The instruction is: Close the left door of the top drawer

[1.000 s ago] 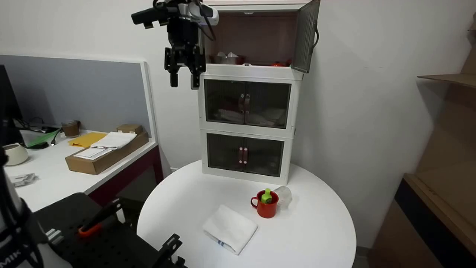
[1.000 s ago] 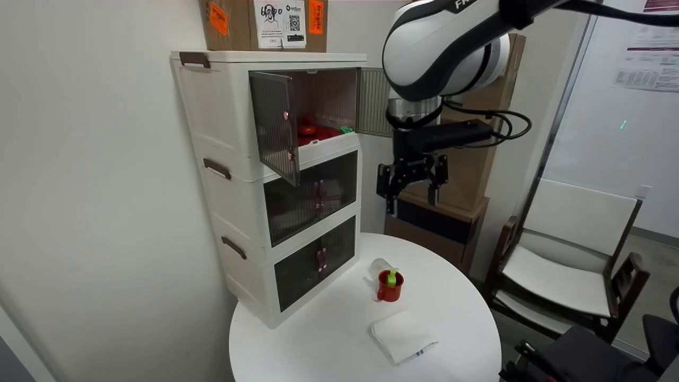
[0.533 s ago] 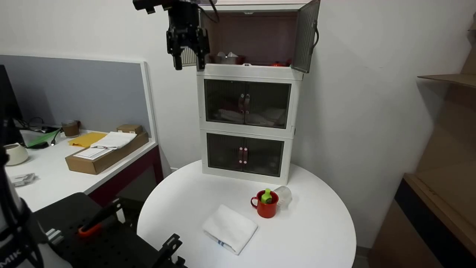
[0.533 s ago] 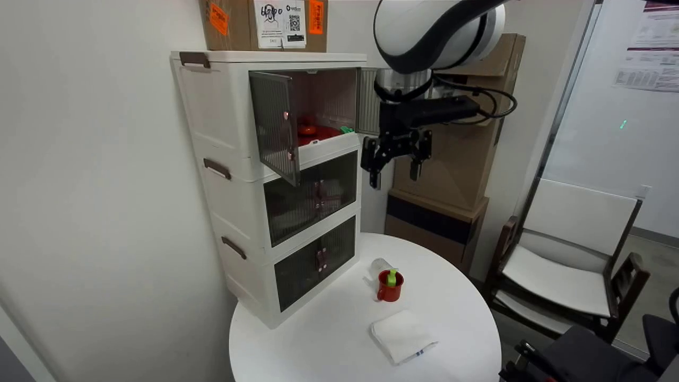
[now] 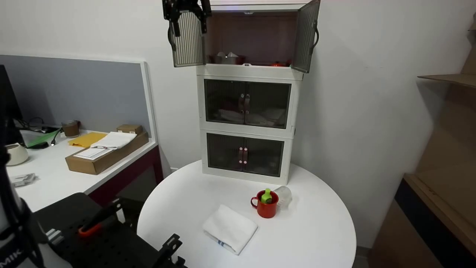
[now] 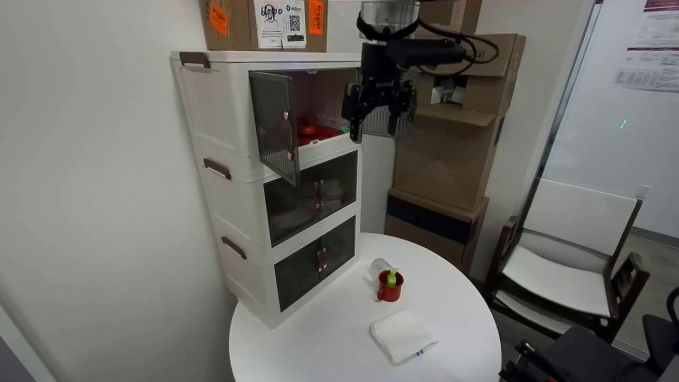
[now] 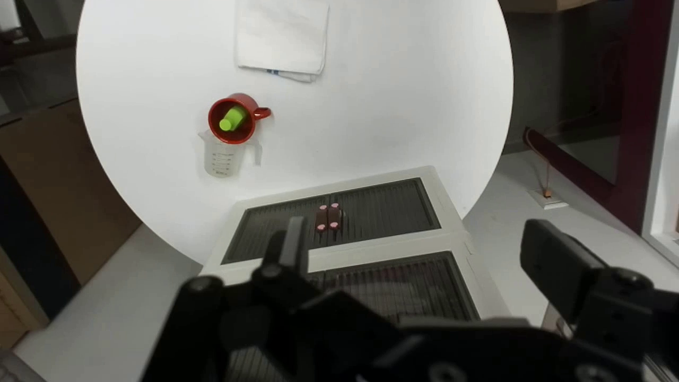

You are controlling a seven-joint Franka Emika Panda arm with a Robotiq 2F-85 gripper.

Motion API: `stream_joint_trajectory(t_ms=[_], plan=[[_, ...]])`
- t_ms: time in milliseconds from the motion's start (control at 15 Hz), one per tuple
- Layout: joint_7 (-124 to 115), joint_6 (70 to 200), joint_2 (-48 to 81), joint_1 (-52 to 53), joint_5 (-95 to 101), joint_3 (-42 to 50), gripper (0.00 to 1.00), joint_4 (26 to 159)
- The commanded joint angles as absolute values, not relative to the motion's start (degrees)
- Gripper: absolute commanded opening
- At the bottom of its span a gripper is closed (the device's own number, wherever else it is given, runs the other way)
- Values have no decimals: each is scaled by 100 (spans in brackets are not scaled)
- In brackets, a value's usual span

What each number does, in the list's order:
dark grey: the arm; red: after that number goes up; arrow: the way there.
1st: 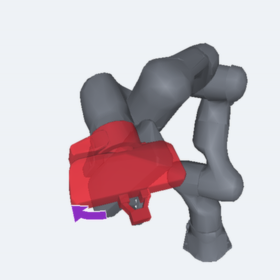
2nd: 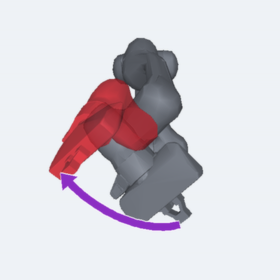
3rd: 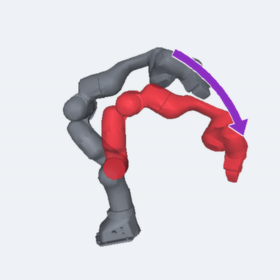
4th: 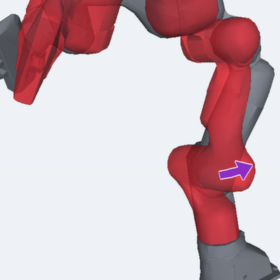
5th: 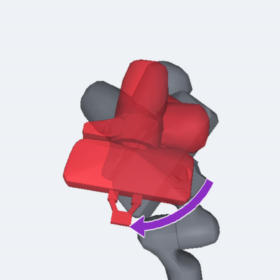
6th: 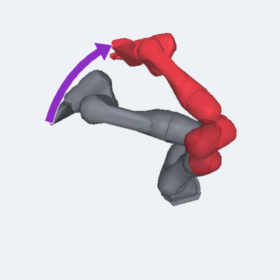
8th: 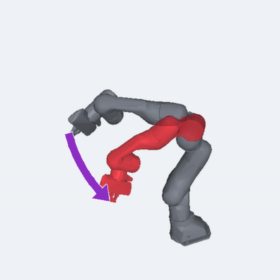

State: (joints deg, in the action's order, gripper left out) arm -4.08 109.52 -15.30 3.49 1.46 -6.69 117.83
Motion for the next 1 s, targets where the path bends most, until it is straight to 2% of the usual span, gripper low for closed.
stream_joint_trajectory(t_ms=[0,933], plan=[[-273,10560,-1157,464,69,-662,100,10961],[46,9100,-300,757,-634,-752,100,8838]])
